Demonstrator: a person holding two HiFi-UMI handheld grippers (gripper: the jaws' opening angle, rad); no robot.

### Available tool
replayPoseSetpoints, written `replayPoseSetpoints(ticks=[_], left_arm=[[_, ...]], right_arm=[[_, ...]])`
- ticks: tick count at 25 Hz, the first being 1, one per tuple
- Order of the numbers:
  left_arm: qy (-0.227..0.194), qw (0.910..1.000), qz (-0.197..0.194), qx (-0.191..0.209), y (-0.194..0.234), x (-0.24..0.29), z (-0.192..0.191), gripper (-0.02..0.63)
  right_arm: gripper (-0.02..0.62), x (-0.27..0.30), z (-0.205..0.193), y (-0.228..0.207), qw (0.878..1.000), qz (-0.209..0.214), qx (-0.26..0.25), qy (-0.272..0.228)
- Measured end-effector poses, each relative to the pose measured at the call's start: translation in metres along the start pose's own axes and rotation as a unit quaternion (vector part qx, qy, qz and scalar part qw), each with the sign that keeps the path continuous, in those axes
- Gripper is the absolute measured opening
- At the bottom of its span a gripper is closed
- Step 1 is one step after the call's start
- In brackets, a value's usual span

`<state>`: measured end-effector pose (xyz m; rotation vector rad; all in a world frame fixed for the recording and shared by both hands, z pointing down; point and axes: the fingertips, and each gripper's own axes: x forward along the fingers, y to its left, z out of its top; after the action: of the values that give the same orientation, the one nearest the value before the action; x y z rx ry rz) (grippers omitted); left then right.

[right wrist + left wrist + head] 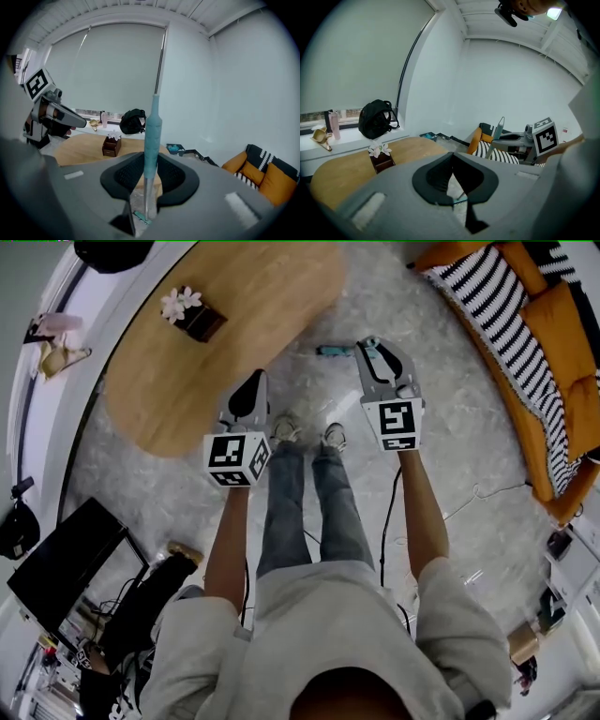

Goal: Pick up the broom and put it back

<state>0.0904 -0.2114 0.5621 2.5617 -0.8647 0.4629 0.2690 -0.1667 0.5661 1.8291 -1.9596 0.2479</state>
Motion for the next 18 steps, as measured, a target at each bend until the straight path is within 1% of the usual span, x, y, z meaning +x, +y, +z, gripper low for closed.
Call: replayPoseSetpoints(ticks=[5, 10, 15, 18], left_arm=[[0.002, 0.9998, 0.01, -0.014, 0.016, 0.004, -0.015, 0.003], [0.007, 0.9996, 0.012, -0.024, 0.019, 0.013, -0.028, 0.004], [0.009, 0.9994, 0.014, -0.03, 0.026, 0.02, -0.031, 0.003], [0.01, 0.9994, 0.017, -0.03, 0.033, 0.025, -0.03, 0.004]], right_arm=[[0.094, 0.022, -0.01, 0.008, 1.0, 0.007, -0.008, 0.01], [0.092, 0.043, -0.016, 0.01, 1.0, 0.017, -0.013, 0.014], [0.091, 0.064, -0.024, 0.005, 1.0, 0.019, -0.006, 0.021], [0.091, 0.078, -0.025, 0.003, 0.999, 0.027, -0.011, 0.023]])
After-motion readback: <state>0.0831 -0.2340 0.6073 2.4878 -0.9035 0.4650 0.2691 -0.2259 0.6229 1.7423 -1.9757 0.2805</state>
